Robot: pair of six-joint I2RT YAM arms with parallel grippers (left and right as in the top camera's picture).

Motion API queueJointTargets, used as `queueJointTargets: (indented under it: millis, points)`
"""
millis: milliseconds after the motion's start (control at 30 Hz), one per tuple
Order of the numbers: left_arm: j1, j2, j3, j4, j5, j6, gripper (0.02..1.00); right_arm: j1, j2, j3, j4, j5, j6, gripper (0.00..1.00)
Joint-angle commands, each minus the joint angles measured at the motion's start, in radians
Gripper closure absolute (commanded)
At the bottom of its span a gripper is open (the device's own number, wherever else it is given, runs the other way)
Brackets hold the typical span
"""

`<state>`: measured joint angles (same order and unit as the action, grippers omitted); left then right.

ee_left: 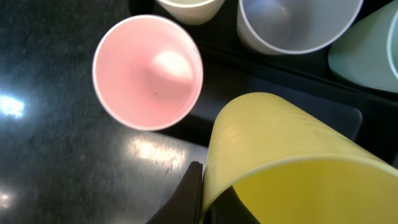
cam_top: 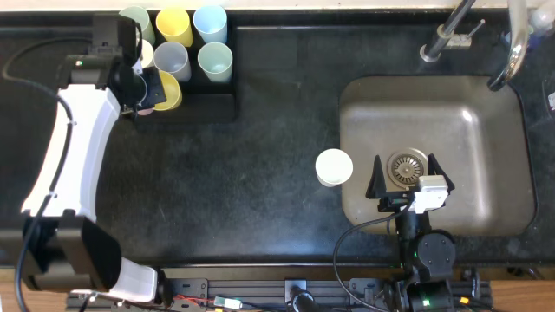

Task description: Store Cups

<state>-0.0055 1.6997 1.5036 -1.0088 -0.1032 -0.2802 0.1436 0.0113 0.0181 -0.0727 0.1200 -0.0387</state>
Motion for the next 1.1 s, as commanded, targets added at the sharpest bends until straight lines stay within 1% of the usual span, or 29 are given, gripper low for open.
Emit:
queueJointTargets:
  millis: [33, 300, 367, 433, 467, 567, 633, 700, 800, 933, 1100]
  points:
    - [0.005, 0.037, -0.008, 0.019, 0.016, 0.046, 0.982, -0.006, -0.008, -0.013, 0.005, 0.003, -0.003, 0.005]
    - [0.005, 0.104, -0.008, 0.082, 0.032, 0.071, 0.982, -0.006, -0.008, -0.013, 0.006, 0.003, -0.003, 0.005]
    - [0.005, 0.108, -0.008, 0.089, 0.031, 0.023, 0.982, -0.006, -0.008, -0.013, 0.005, 0.003, -0.003, 0.003]
    - [0.004, 0.108, -0.008, 0.088, 0.033, -0.078, 0.982, -0.006, -0.008, -0.013, 0.005, 0.003, -0.003, 0.003]
    - [0.0, 0.108, -0.008, 0.088, 0.047, -0.174, 0.982, -0.006, -0.008, -0.013, 0.005, 0.003, -0.003, 0.003]
    - [-0.014, 0.108, -0.008, 0.083, 0.049, -0.36, 0.982, -0.006, -0.008, -0.013, 0.005, 0.003, -0.003, 0.005]
    - [-0.029, 0.108, -0.008, 0.071, 0.03, -0.597, 0.985, -0.006, -0.008, -0.013, 0.006, 0.003, -0.003, 0.005]
    - [-0.035, 0.109, -0.008, 0.054, 0.019, -0.722, 0.982, -0.006, -0.008, -0.013, 0.005, 0.003, -0.003, 0.003]
    - [-0.048, 0.112, -0.008, 0.005, -0.003, -0.949, 0.982, -0.006, -0.008, -0.013, 0.005, 0.003, -0.003, 0.003]
    - [-0.066, 0.123, -0.008, -0.048, -0.006, -1.216, 0.982, -0.006, -0.008, -0.013, 0.005, 0.003, -0.003, 0.005]
    - [-0.069, 0.151, -0.008, -0.048, -0.003, -1.33, 0.982, -0.006, -0.008, -0.013, 0.005, 0.003, -0.003, 0.003]
